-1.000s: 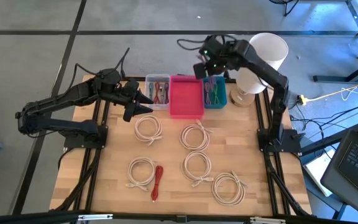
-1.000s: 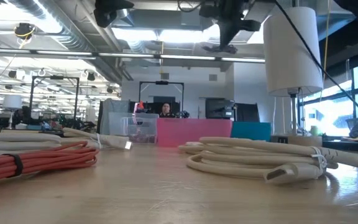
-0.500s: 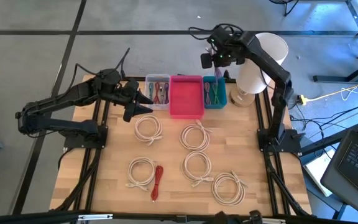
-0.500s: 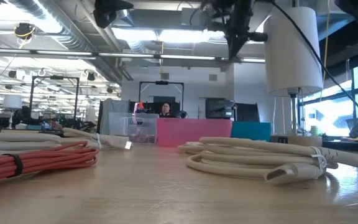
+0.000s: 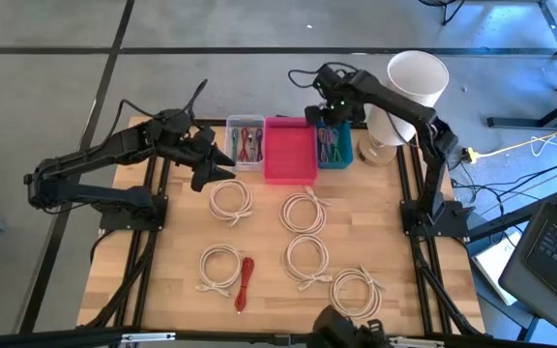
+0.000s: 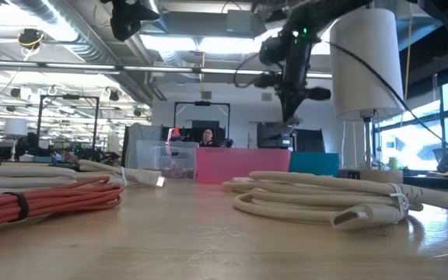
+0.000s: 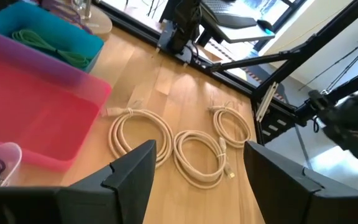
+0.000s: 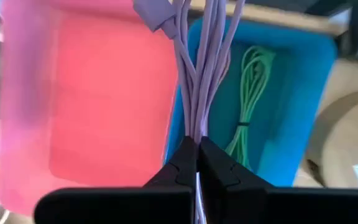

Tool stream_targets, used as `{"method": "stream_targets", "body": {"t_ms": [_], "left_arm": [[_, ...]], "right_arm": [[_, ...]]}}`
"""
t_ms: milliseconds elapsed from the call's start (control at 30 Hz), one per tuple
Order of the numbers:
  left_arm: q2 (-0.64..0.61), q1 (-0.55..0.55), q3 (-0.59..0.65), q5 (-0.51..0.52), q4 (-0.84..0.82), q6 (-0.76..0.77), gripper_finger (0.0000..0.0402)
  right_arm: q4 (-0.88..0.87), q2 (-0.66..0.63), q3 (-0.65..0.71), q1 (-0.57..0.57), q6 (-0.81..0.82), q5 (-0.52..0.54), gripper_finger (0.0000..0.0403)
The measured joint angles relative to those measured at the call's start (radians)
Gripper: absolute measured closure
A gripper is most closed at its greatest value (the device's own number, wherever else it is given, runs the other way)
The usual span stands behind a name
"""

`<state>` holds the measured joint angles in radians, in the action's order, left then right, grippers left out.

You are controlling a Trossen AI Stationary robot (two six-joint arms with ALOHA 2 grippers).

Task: Pick & Place USB Port
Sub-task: Put the purple USB cable into the blue bin

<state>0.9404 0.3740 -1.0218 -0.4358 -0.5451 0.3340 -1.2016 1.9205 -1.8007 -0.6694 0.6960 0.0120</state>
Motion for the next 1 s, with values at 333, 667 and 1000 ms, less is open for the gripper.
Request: {"method": "stream_targets", "body": {"t_ms": [333,667,1000], "left_arm": [[0.000,0.000,0.000,0.000,-0.009,-0.006,0.0167],[0.000,0.000,0.000,0.000,-0.018,-0.015,0.0167],[0.000,0.000,0.000,0.000,-0.035,-0.034,0.0167]], "right_arm": [[0.152,0.000,0.197,-0.040,0.007,-0.033,0.0403],[0.258,0.000,0.273,-0.082,0.029,-0.041,0.0403],[0.383,0.000,0.406,-0.082,0.059,-0.093,0.0403]]}}
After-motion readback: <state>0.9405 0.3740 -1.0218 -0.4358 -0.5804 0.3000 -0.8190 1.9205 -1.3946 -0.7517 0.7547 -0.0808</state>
